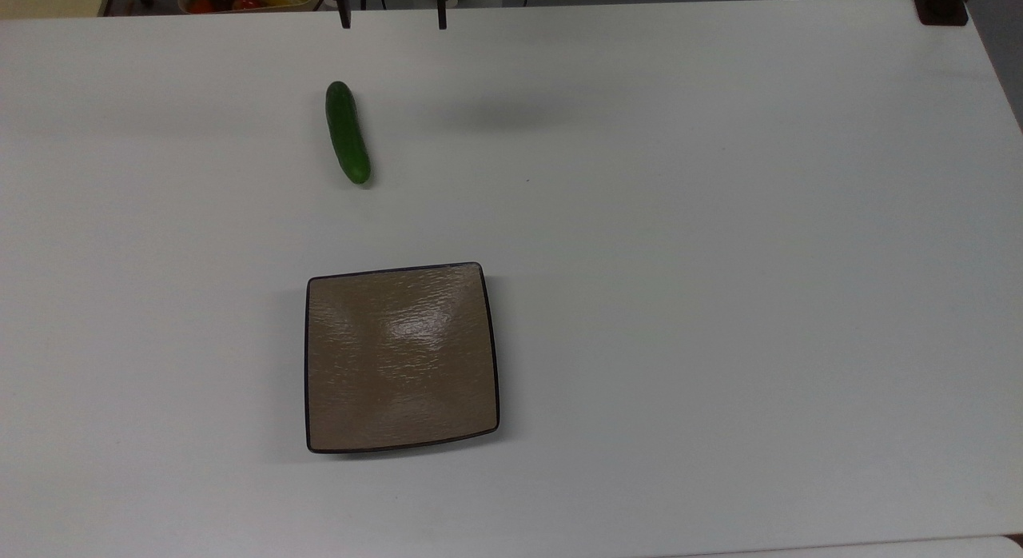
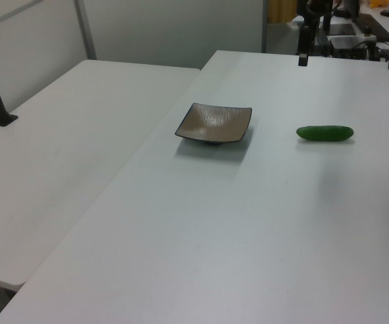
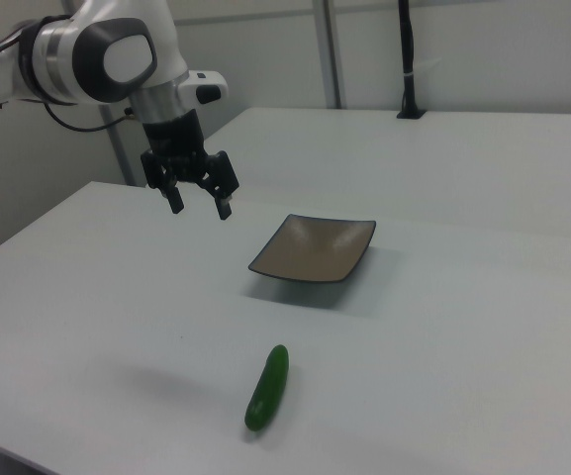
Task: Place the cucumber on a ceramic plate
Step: 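Move the open gripper over the green cucumber and lower it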
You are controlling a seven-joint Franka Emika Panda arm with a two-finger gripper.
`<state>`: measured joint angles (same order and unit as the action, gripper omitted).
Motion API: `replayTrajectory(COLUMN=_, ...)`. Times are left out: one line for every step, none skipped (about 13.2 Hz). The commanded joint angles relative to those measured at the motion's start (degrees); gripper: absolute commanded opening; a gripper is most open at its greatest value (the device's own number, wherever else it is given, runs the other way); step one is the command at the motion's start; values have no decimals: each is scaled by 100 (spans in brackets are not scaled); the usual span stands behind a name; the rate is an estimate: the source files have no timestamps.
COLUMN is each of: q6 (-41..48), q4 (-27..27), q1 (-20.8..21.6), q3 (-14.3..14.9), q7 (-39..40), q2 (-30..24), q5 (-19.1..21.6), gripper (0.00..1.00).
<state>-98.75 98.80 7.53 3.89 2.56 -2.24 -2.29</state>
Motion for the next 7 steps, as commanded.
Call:
replayTrajectory(q6=-144, q4=43, q1=-31, q3=77, q7=184, q2=-23, q5=184, gripper=100)
replayTrajectory(q6=-144, q4=43, q1=-32, q3=77, q7=184, q2=-22, q5=185, gripper=100)
replayTrajectory(q6=-153, q4=43, q1=-32, q3=77, q7=184, q2=-14, q5=176, gripper=100)
replayTrajectory(q6=-153, q4=43, q1=-49, q3=77, q7=192, q2=-14, q5=176, gripper=100)
replayTrajectory(q6=-153, q4=43, q1=-49, q3=77, q7=193, q2=-5, q5=176, gripper=100)
replayTrajectory(q6=-153, q4=52, q1=-49, q3=77, q7=193, q2=4, q5=185, gripper=100)
replayTrajectory(q6=-153, q4=52, q1=-49, q3=77, q7=201, q2=30, q5=176, gripper=100)
